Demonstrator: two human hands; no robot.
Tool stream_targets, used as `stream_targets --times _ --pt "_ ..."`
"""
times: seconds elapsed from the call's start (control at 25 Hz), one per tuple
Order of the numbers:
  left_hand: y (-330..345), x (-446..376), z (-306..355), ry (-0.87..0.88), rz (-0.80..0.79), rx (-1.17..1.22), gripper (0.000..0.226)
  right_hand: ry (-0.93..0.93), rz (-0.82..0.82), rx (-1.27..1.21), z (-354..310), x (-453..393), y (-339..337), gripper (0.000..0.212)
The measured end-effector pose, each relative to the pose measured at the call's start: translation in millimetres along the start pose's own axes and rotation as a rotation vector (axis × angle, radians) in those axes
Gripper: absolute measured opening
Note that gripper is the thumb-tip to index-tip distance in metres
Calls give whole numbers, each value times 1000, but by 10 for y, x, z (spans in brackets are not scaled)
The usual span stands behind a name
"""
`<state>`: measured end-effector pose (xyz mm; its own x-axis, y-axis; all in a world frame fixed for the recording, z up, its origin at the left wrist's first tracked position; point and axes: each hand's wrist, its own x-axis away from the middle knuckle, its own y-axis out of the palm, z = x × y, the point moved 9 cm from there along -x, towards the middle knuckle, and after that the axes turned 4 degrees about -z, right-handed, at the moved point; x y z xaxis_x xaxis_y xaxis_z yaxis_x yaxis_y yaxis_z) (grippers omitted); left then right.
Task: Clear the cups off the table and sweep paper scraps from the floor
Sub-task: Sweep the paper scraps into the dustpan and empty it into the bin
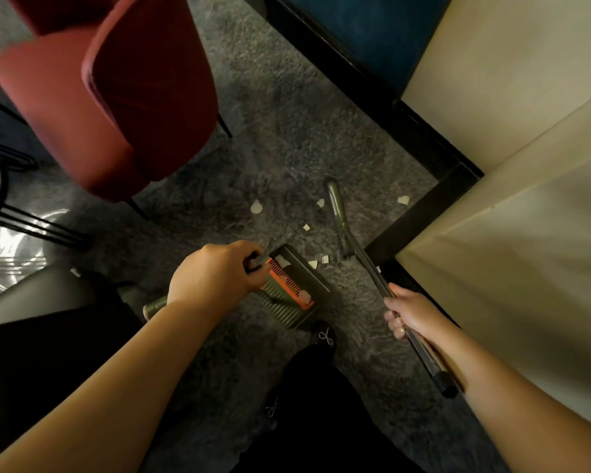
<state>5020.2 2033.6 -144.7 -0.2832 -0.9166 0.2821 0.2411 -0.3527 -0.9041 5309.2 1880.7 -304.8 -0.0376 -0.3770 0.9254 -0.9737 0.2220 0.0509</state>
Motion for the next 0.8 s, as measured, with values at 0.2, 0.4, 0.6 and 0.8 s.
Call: stream_targets --times 0.2,0.4,0.6,0.8 --pt "-79 -516 238 54 -46 -86 24 9 14 24 -204 -305 -211 55" --pt "-176 -683 244 72 -27 -83 27 65 -36 43 -136 -616 -150 45" --pt "-207 -700 257 100 -23 -55 27 160 -161 28 137 -627 362 43" --pt "-217 -668 185 98 -34 -36 24 172 -222 45 200 -316 660 59"
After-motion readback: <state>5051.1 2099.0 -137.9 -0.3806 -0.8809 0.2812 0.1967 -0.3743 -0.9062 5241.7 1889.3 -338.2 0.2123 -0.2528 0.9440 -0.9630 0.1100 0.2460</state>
